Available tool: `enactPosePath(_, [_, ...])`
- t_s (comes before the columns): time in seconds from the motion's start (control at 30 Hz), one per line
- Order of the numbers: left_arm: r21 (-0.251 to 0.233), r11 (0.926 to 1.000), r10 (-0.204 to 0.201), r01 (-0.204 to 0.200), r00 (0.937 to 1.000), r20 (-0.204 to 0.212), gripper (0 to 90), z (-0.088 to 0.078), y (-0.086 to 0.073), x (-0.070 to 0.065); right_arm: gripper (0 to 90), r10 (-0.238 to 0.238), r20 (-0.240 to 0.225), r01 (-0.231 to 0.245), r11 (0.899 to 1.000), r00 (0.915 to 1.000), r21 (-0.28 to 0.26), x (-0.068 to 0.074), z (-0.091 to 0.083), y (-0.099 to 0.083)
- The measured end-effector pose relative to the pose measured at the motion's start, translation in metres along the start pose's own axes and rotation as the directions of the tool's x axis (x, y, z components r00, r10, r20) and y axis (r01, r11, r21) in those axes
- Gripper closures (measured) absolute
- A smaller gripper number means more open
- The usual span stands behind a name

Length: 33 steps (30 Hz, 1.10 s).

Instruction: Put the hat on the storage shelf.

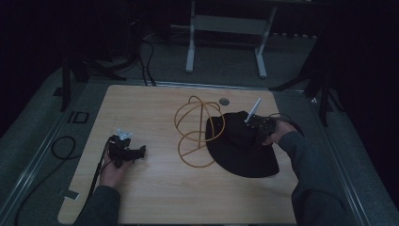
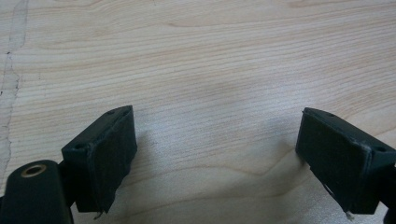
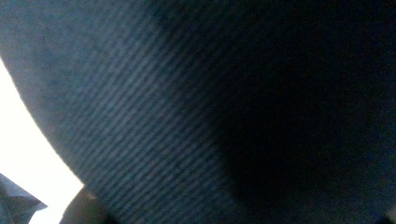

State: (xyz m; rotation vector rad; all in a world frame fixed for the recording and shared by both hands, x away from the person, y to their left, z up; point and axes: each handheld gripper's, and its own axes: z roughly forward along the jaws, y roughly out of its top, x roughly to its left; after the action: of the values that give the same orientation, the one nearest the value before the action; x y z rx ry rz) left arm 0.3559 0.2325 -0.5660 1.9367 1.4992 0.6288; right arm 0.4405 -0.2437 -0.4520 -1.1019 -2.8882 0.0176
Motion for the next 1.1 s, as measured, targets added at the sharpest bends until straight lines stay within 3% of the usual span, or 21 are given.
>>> enactPosePath(0.23, [0.0, 1.0, -0.001, 0.001, 1.0, 0.0, 12.6, 0.0, 0.0, 0.0, 85.7, -0.02, 0.009, 0.021, 0.998, 0.9997, -0.051, 0.004, -0.006, -0.003])
enactPosePath(0.8, [0.0, 1.0, 0.0, 0.0, 1.0, 0.0, 12.6, 0.0, 0.0, 0.0, 87.3, -0.009, 0.026, 0.013, 0.984, 0.9996, -0.175, -0.001, -0.034, -0.027])
enactPosePath(1.1, [-0.001, 1.0, -0.001, 0.001, 1.0, 0.0, 12.6, 0.0, 0.0, 0.0, 87.2, -0.013, 0.021, 0.017, 0.981, 0.9997, -0.192, -0.004, -0.045, -0.034])
